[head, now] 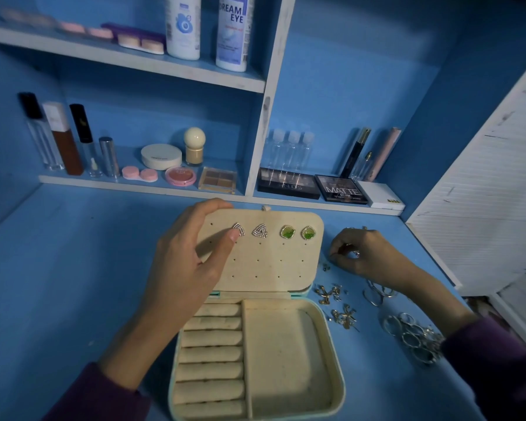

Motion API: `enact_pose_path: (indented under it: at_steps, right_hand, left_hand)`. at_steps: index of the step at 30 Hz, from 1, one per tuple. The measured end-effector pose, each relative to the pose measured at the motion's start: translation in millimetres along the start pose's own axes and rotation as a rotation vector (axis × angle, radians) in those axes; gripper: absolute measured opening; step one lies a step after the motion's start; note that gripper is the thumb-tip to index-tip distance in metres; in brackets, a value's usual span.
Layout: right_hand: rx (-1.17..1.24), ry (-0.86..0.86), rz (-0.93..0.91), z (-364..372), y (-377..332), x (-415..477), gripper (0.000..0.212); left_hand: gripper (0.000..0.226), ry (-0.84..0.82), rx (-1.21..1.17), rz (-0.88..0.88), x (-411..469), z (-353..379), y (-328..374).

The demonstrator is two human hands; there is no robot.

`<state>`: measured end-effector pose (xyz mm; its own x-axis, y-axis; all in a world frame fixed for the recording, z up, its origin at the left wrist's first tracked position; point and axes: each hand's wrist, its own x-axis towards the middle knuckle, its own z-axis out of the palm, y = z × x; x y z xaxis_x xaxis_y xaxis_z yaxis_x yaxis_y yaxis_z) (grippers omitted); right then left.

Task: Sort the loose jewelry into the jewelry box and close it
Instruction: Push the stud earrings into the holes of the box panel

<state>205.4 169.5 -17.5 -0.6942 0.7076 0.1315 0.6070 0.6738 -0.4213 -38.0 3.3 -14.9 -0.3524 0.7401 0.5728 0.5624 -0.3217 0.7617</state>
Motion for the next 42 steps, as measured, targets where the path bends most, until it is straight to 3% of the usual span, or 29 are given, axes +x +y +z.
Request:
enact_pose_path:
  at_steps: [5,9,14,20,32,42]
  right_hand:
    - [0.089,0.029,0.080,-2.3,-4.1,-1.1,0.008]
    - [0.364,0.065,0.175,-10.5,-22.6,-0.8,0.007]
    - [0.604,0.033,0.112,-33.3,-65.2,7.4,0.012]
    - [0.718,-0.069,0.007,-46.1,-103.0,18.8,0.007]
    - [0.592,-0.474,-0.127,-25.9,-154.1,16.0,0.007]
    - [0.601,-0.556,-0.099,-17.5,-154.6,13.3,0.006]
  left_hand:
    - [0.027,0.009,-0.028,-0.002,-0.4,0.0,1.1]
    - [0.029,0.012,-0.023,0.014,-0.5,-0.7,4.4]
    - [0.034,0.024,-0.023,0.000,-5.8,-7.9,0.0]
    - [0.022,0.062,0.193,0.426,-20.7,-18.2,-0.7]
    - [0.014,0.039,0.182,0.563,-37.4,-27.3,-8.3]
    - [0.013,0.005,0.222,0.600,-37.8,-28.5,-9.9]
